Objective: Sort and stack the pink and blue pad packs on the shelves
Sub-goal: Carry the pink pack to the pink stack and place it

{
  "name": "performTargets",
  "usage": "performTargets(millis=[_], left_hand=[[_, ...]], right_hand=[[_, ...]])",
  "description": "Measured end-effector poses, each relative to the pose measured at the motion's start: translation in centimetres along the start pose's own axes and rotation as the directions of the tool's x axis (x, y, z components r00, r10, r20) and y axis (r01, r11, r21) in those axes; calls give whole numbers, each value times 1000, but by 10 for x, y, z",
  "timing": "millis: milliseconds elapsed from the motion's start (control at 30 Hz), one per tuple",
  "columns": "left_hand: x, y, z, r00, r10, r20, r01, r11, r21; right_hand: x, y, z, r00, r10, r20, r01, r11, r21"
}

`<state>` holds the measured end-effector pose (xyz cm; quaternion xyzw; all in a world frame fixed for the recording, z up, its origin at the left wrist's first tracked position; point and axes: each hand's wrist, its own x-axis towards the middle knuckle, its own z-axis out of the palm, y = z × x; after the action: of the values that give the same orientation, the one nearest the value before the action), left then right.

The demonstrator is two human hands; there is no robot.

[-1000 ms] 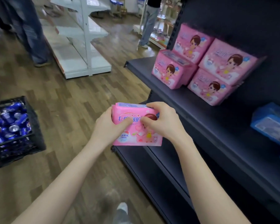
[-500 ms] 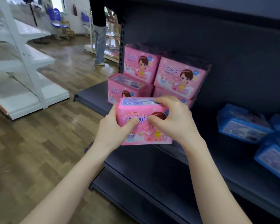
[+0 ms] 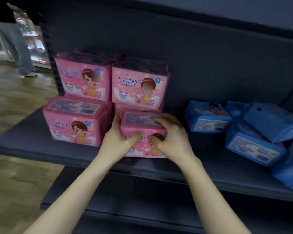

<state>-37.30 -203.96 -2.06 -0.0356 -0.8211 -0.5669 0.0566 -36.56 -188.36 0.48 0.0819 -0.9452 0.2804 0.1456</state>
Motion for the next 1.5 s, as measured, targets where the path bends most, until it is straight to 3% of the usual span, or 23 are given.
performTargets(millis=[133, 267, 433, 633, 733, 1000, 1167, 1500], left_hand=[[13, -2, -3, 999, 16, 38, -17, 1000, 6], [19, 3, -11, 994, 92, 56, -100, 978, 181], [23, 7, -18, 956, 256, 141, -292, 838, 461], [21, -3, -24, 937, 242, 251, -349, 653, 672], [21, -3, -24, 896, 362, 259, -434, 583, 687], [29, -11, -31, 888, 357, 288, -449, 547, 706], [33, -12, -34, 863, 384, 328, -488, 469, 736], [36, -9, -31, 858, 392, 331, -477, 373, 796]], right_hand=[[7, -1, 7, 999, 51, 4, -51, 998, -43], [10, -4, 12, 998, 68, -7, -68, 997, -20], [11, -6, 20, 996, 83, -45, -80, 995, 56], [11, -15, 30, 993, 97, -66, -90, 991, 102], [10, -19, 34, 991, 104, -87, -96, 991, 90], [11, -31, 37, 989, 132, -74, -128, 990, 50], [9, -33, 44, 984, 156, -90, -152, 987, 43], [9, -31, 47, 973, 196, -119, -180, 975, 132]])
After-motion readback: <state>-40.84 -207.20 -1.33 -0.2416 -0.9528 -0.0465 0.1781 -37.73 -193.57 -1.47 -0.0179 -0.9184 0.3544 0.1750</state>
